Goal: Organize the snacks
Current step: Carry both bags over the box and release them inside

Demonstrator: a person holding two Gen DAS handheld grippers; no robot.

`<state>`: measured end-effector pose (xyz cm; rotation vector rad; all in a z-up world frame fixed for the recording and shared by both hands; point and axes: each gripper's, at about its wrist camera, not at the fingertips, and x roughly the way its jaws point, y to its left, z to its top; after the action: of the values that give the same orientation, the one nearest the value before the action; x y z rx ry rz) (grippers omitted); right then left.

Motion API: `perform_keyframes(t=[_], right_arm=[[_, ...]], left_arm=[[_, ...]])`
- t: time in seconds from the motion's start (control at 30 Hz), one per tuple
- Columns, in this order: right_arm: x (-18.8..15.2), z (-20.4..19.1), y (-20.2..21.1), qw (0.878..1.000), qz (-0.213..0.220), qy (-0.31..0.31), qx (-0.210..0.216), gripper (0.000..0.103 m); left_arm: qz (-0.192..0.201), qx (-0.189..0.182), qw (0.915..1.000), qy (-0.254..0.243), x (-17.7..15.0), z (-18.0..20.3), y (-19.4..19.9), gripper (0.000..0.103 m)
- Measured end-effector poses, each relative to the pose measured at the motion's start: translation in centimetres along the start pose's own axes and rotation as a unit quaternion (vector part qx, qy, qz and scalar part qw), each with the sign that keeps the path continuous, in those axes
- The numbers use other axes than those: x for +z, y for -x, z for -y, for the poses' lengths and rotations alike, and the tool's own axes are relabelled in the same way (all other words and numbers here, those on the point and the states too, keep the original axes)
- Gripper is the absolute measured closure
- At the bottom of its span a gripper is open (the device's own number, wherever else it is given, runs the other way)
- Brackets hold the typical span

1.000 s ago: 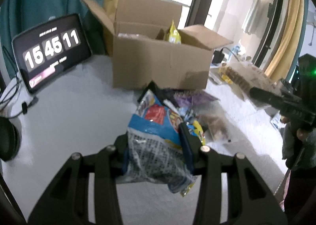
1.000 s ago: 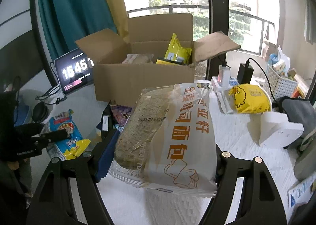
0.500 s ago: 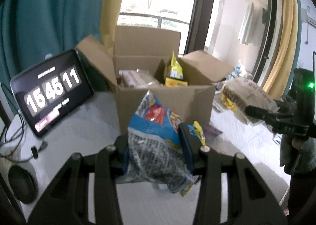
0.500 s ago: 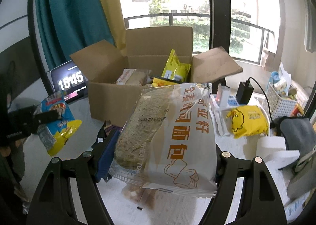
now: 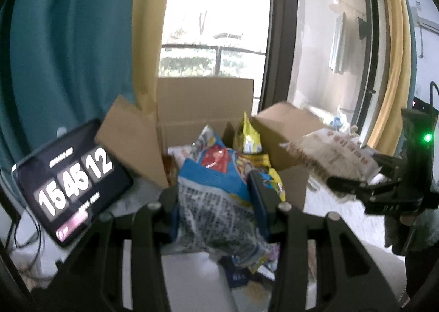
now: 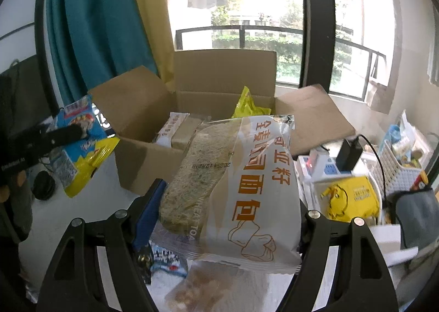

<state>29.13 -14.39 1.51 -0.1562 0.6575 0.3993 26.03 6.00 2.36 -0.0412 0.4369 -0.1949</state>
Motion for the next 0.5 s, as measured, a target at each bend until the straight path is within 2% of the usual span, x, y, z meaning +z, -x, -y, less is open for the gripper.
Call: perform_keyframes(t=[0.2,0.5], right_arm=[[2.5,-0.7,-2.1,1.000,0.017,0.007,0.004,0.024],[6.8,-1.7,-5.9,0.999,0.033,0.013,0.018,0.024]], left_arm=[[0.034,0.012,0.9992,-0.017,2.7,-0.3,-1.4,0.059],[0.055,0.041,0.9976,0.000,5.0,-2.3,-4.9,0.059]])
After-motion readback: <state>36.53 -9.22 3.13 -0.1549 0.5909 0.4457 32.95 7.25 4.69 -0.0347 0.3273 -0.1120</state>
